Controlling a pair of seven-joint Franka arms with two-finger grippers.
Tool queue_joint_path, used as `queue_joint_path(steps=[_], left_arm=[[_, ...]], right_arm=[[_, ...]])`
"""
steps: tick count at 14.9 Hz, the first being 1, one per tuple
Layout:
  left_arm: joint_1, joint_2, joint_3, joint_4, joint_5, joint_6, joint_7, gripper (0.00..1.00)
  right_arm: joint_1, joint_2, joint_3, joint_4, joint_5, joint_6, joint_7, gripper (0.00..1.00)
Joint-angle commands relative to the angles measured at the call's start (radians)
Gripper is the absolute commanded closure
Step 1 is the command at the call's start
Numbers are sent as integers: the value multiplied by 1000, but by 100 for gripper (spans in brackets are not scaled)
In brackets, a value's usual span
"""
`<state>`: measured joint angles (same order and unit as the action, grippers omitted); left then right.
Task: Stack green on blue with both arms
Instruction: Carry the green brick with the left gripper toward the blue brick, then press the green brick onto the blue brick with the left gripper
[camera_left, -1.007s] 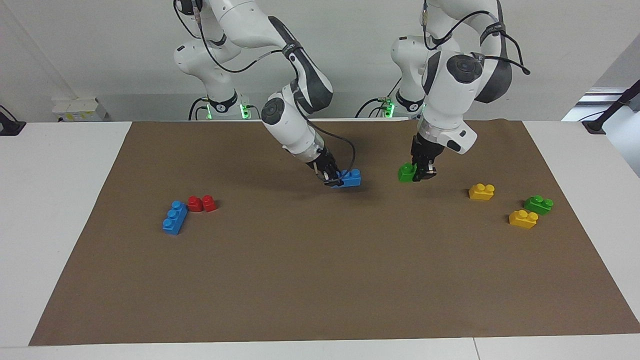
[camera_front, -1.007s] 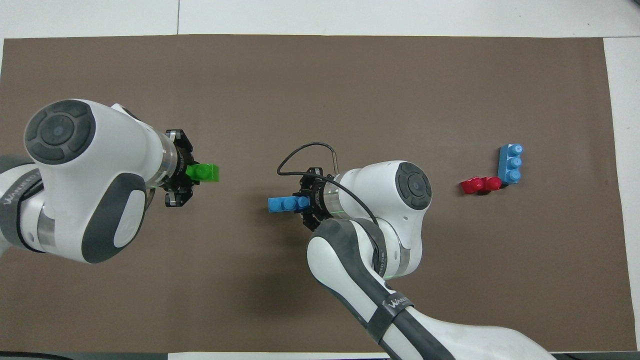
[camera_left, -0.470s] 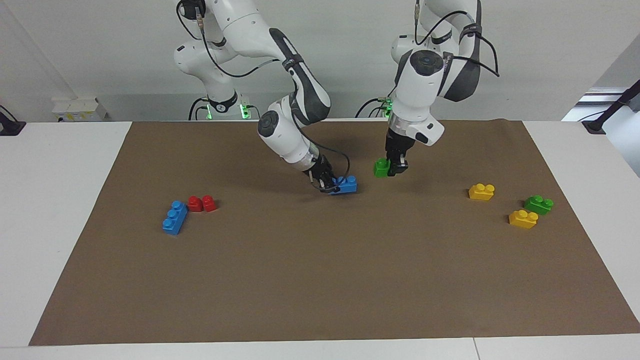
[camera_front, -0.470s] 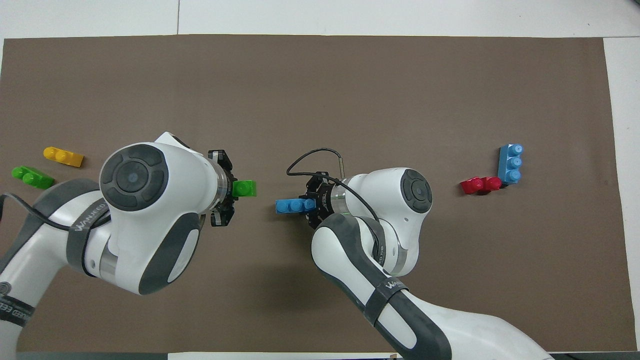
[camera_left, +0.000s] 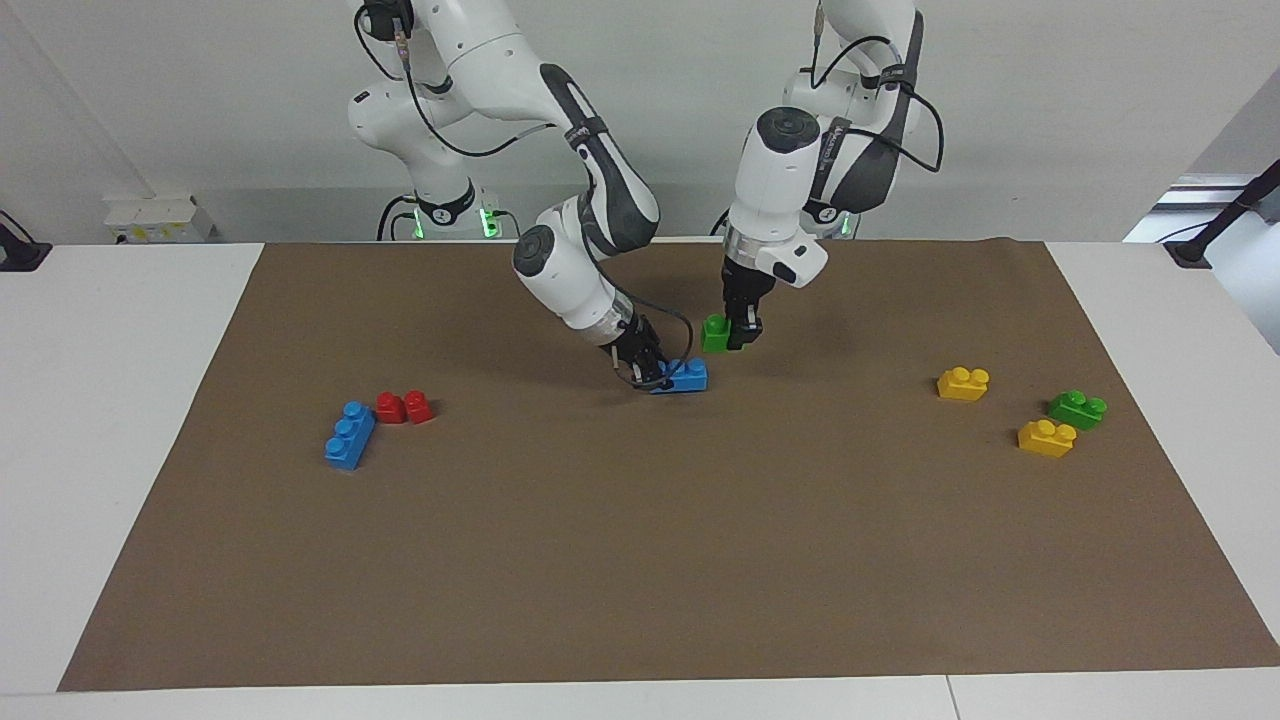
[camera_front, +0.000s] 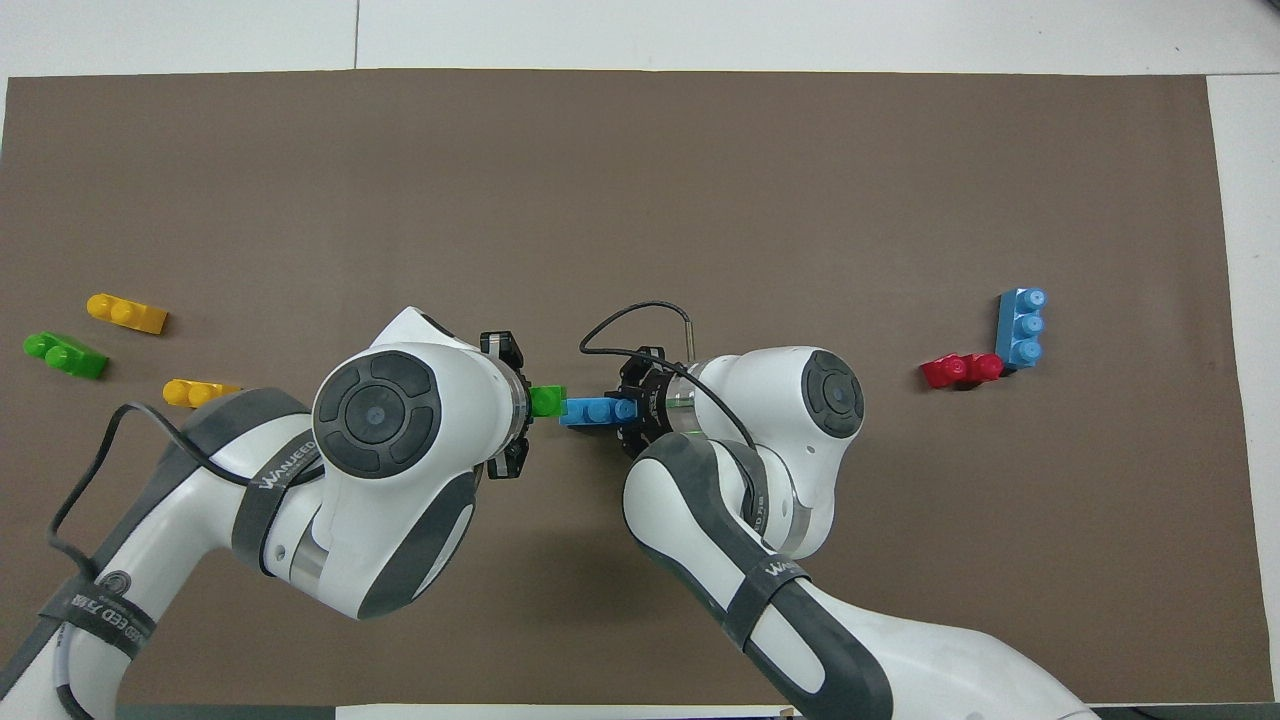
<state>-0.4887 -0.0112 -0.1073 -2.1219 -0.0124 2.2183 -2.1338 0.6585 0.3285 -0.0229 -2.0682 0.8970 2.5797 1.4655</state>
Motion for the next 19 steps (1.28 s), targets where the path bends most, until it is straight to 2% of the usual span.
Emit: queue_joint_path(steps=[1, 5, 16, 19], left_arm=[[-43, 37, 18, -15, 22, 50, -44, 100], [-45, 66, 17, -13, 38, 70, -51, 100], [-73, 122, 18, -20, 49, 118, -103, 100], [-73, 149, 18, -18, 86, 147, -136, 100]], right_arm=[[15, 6, 0, -7, 28, 34, 7, 100], [24, 12, -2, -7, 28, 57, 62, 100], [27, 24, -2, -16, 28, 77, 59, 100], [27, 23, -2, -23, 28, 89, 56, 100]])
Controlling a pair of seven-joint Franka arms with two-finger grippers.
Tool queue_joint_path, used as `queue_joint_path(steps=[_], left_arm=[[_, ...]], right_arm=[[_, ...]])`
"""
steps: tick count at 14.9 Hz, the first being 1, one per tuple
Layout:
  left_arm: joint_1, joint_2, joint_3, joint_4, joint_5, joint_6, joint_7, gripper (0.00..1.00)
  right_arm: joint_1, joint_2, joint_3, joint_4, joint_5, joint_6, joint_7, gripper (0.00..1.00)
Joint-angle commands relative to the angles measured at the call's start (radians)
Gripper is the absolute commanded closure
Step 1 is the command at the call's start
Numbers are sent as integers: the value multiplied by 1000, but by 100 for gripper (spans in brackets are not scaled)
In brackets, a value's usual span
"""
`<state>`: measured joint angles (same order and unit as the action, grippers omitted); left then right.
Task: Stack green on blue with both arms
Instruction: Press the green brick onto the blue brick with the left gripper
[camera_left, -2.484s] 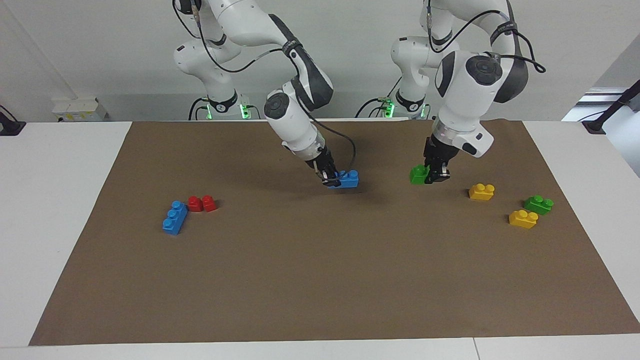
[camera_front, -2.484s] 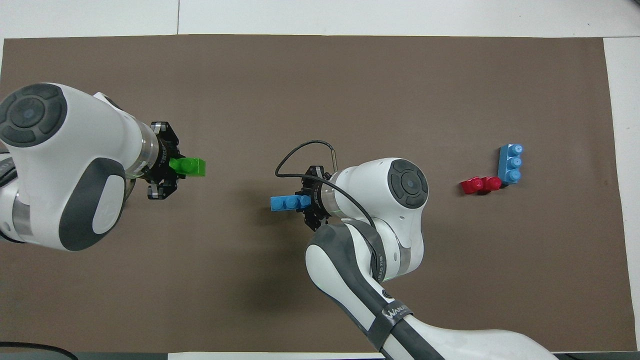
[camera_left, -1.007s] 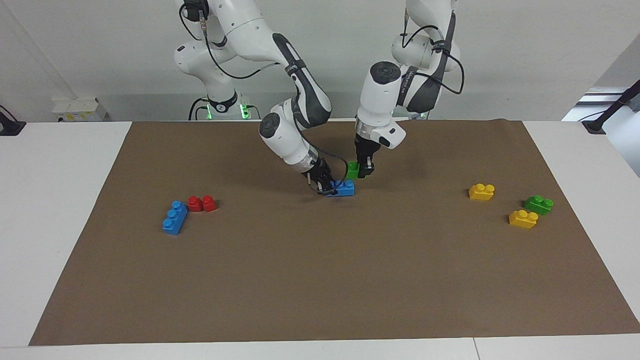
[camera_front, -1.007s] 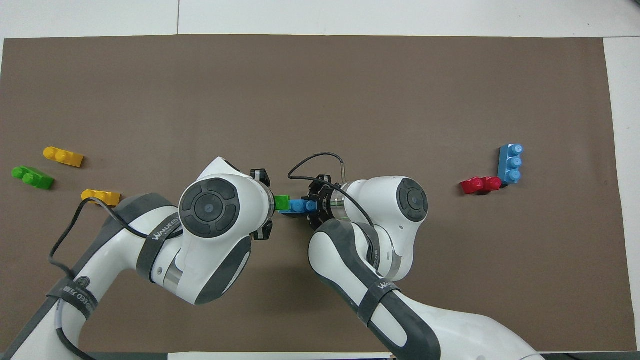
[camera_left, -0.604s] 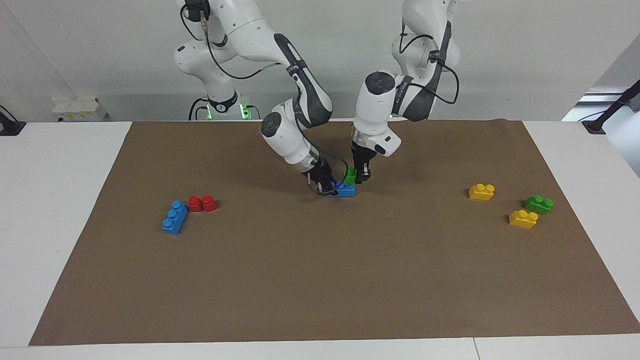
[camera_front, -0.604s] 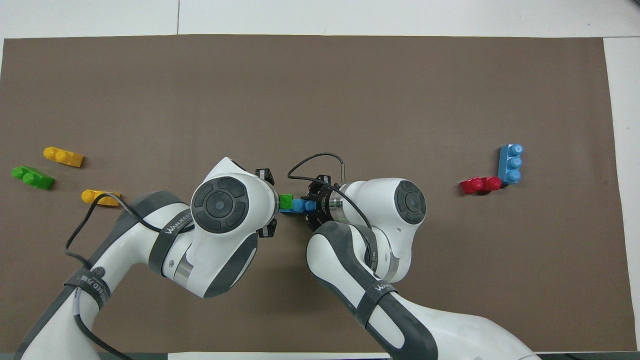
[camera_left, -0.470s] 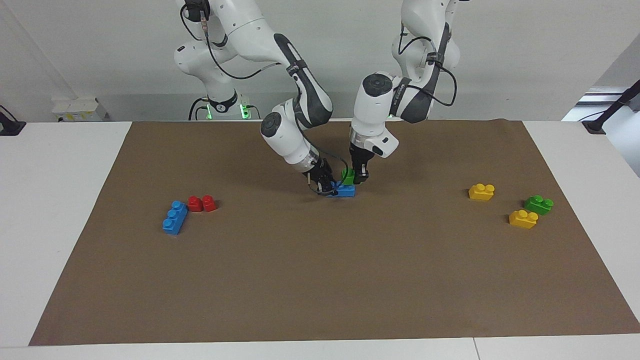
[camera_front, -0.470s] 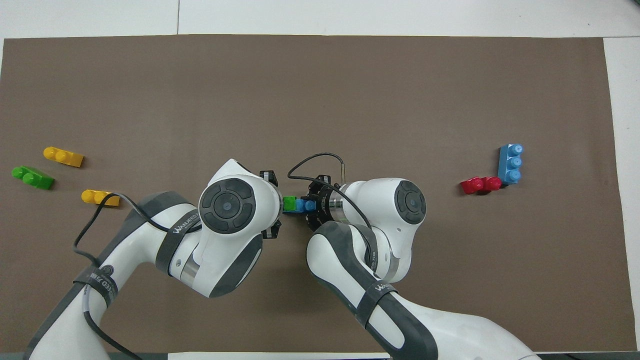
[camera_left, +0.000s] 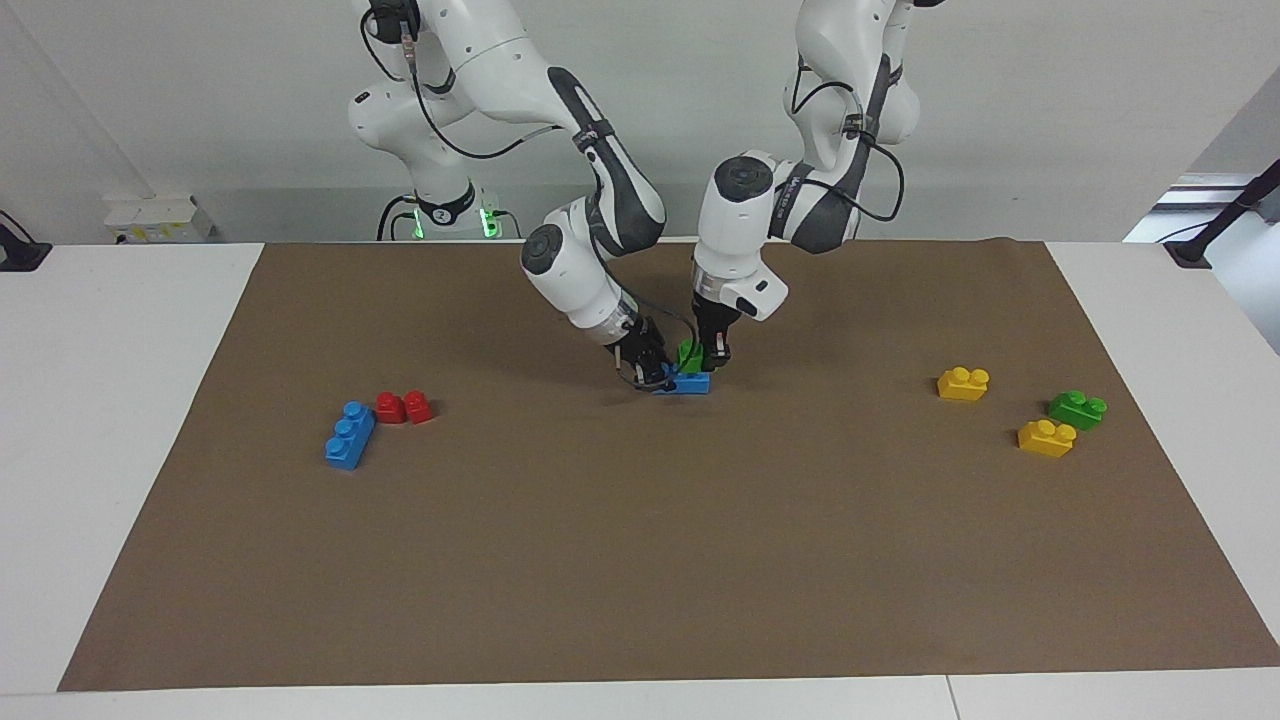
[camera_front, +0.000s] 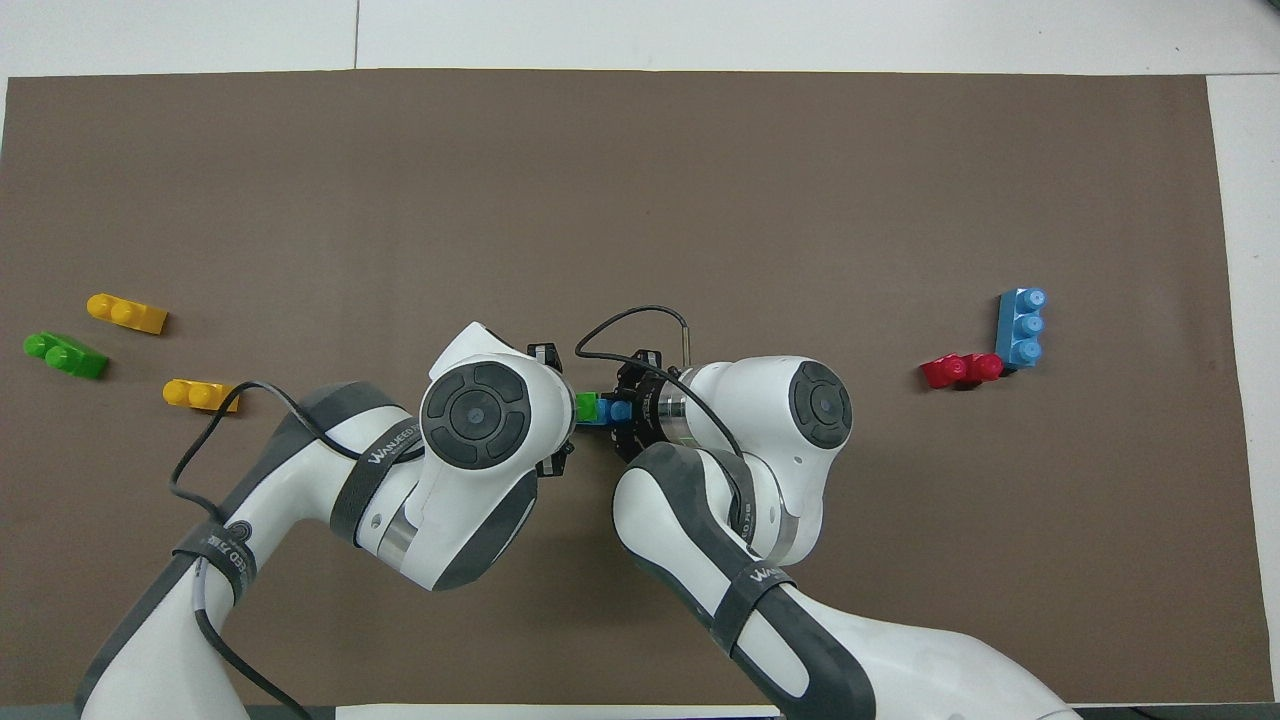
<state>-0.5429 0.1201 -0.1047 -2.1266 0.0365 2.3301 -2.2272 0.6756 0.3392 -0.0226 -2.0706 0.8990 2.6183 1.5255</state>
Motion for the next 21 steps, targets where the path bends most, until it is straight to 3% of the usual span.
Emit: queue_joint_path(steps=[1, 10, 11, 12, 13, 15, 21], left_arm=[[-26, 32, 16, -10, 42, 35, -48, 100], [-40, 65, 16, -15, 83, 46, -86, 100], [-37, 67, 17, -9, 85, 41, -75, 100], [-35, 64, 17, -7, 86, 40, -74, 14], [-31, 53, 16, -7, 88, 35, -66, 0], [-22, 24, 16, -6, 88, 25, -40, 0], [41, -106, 14, -3, 83, -95, 35, 0]], right_arm=[[10, 12, 0, -22, 26, 54, -5, 100], [10, 12, -2, -28, 26, 54, -7, 100], [9, 12, -2, -28, 26, 52, -7, 96], [9, 12, -2, -26, 26, 51, -4, 62], [7, 12, -2, -22, 26, 48, 1, 43], [7, 12, 0, -16, 24, 46, 1, 33], [-23, -3, -7, 6, 24, 10, -1, 27]])
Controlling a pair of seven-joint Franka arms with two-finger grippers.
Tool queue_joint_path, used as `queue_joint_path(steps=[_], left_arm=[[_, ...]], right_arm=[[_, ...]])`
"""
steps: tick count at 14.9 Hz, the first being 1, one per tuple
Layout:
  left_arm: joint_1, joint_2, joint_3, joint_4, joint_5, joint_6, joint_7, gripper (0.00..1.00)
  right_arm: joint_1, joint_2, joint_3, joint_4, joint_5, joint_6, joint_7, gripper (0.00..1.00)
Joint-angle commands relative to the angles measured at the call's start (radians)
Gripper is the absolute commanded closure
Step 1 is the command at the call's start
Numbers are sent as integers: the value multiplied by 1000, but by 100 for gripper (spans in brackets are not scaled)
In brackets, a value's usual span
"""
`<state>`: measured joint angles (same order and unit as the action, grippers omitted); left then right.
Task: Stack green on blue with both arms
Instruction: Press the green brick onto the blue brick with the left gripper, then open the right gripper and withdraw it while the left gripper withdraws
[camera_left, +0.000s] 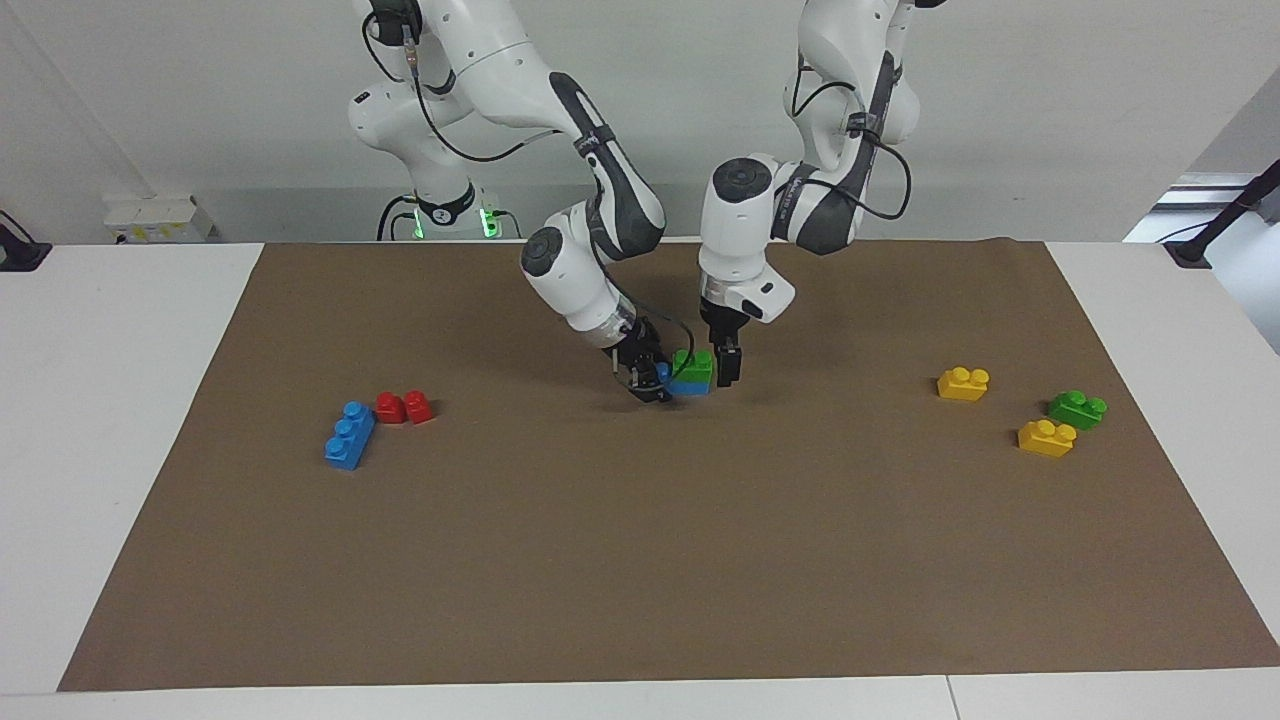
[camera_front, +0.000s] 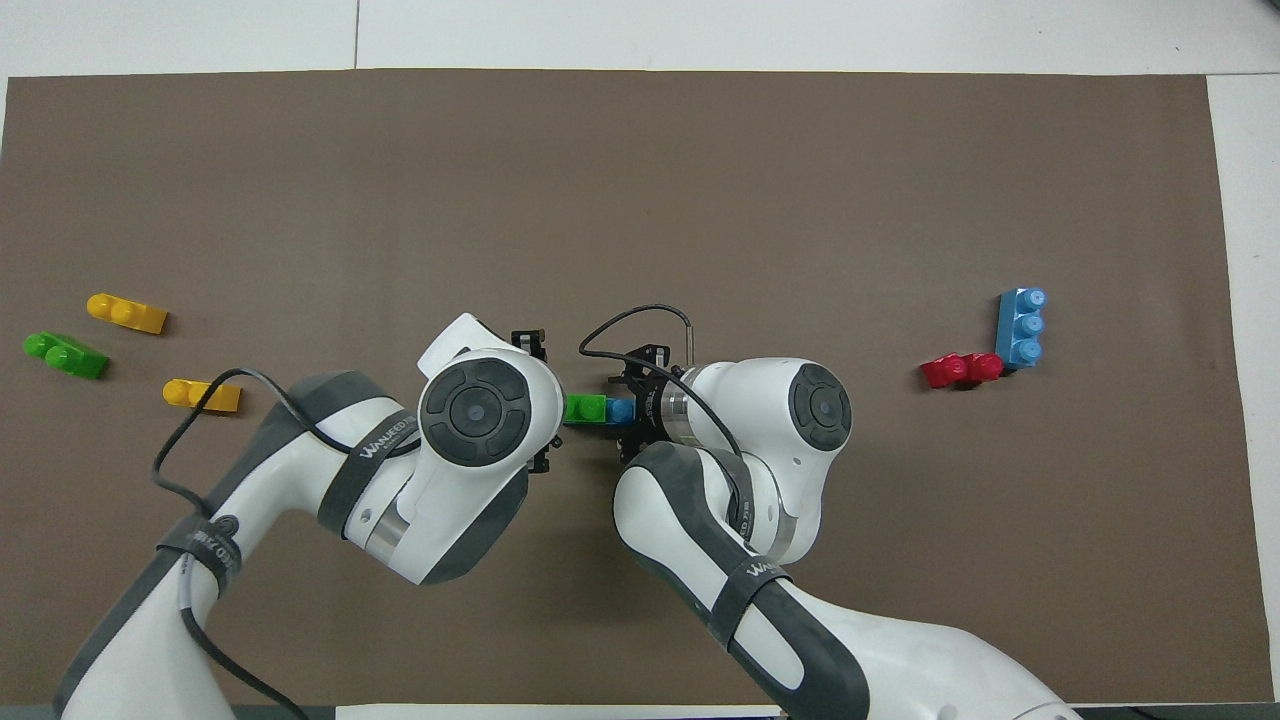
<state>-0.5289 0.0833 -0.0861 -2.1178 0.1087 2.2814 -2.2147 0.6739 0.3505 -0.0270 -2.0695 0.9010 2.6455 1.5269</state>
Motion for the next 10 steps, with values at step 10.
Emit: queue_joint_path(steps=[10], left_arm=[[43, -108, 6, 6, 8, -99, 73, 0]], right_arm=[[-218, -154, -7, 3, -77, -258, -16, 25]])
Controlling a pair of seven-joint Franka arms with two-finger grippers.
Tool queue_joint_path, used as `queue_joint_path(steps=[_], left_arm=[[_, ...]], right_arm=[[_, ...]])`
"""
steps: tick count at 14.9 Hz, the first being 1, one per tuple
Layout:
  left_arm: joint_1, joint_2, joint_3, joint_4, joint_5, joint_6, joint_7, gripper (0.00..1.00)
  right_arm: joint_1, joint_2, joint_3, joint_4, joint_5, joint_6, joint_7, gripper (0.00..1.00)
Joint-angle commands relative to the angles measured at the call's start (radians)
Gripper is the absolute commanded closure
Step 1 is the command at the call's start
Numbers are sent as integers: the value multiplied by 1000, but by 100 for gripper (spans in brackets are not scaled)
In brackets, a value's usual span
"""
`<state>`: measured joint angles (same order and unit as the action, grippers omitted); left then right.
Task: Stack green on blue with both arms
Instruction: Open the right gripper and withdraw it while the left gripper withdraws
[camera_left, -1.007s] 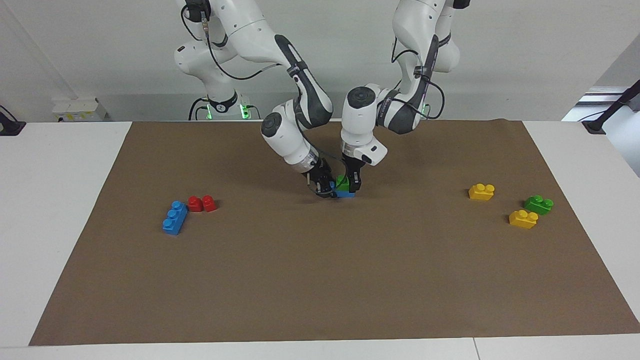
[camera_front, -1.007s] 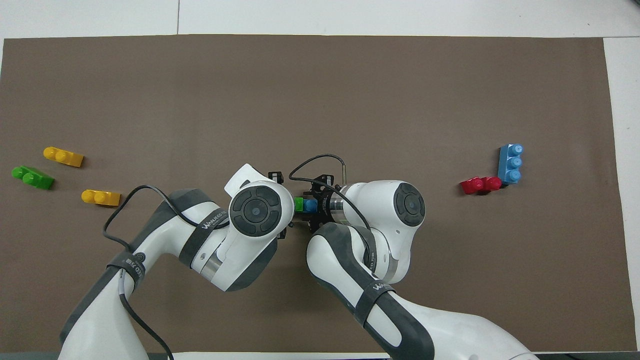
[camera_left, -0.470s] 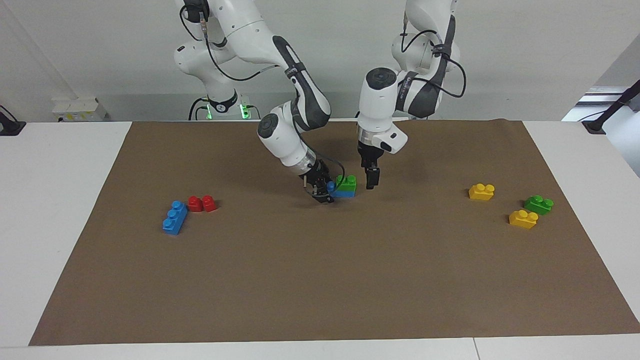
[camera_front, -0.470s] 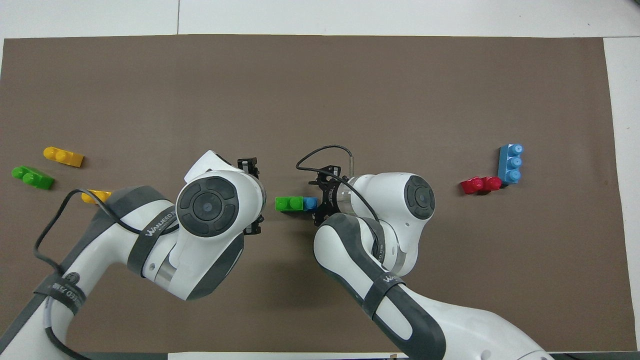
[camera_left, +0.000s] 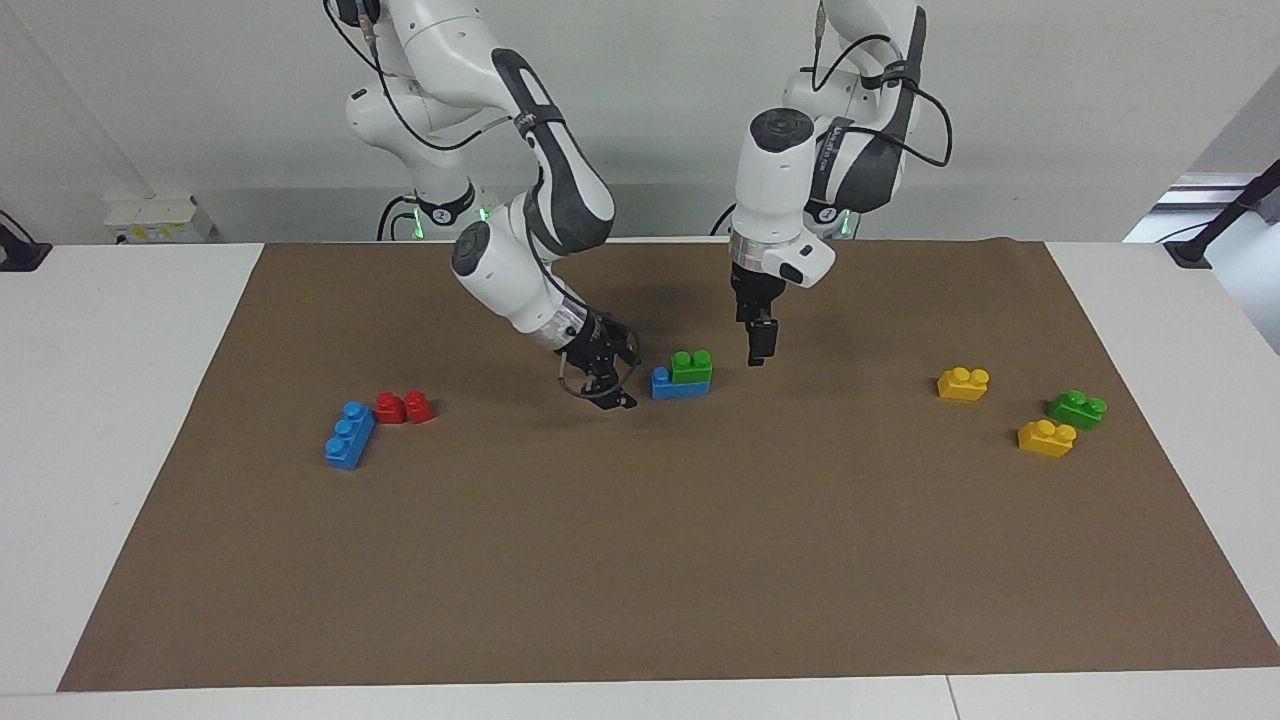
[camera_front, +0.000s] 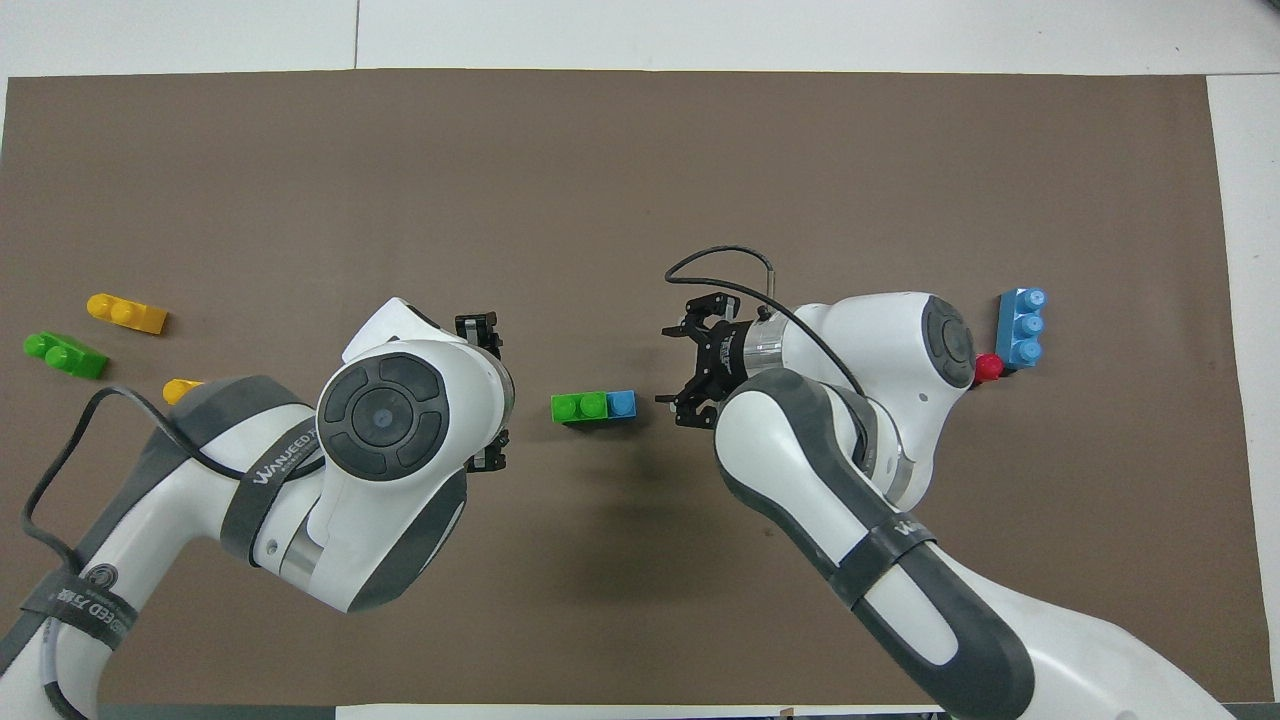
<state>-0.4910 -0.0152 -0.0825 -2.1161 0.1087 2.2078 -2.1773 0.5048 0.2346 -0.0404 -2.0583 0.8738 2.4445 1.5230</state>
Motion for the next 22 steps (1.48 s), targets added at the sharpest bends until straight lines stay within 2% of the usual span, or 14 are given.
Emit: queue_joint_path(steps=[1, 3, 5, 9, 10, 14, 18, 22], left_arm=[[5, -9, 3, 4, 8, -25, 84, 0], [41, -8, 3, 7, 8, -22, 180, 0], [58, -8, 3, 10, 6, -22, 322, 0], [149, -6, 3, 21, 5, -34, 561, 0], [160, -6, 3, 28, 5, -52, 621, 0], [244, -6, 3, 76, -14, -114, 844, 0], [345, -8, 4, 175, -61, -256, 1178, 0], [417, -9, 4, 257, -69, -362, 1407, 0]], right_arm=[[-72, -55, 7, -8, -91, -87, -21, 25], [-133, -92, 7, -6, -154, -154, -93, 24], [-193, -123, 5, 12, -197, -240, -218, 12], [-308, -176, 5, 87, -393, -430, -456, 9], [-324, -193, 5, 99, -450, -471, -537, 0], [-357, -277, 5, 112, -631, -596, -967, 0], [-361, -350, 7, 171, -798, -737, -1252, 0], [-371, -353, 4, 254, -877, -798, -1472, 0]])
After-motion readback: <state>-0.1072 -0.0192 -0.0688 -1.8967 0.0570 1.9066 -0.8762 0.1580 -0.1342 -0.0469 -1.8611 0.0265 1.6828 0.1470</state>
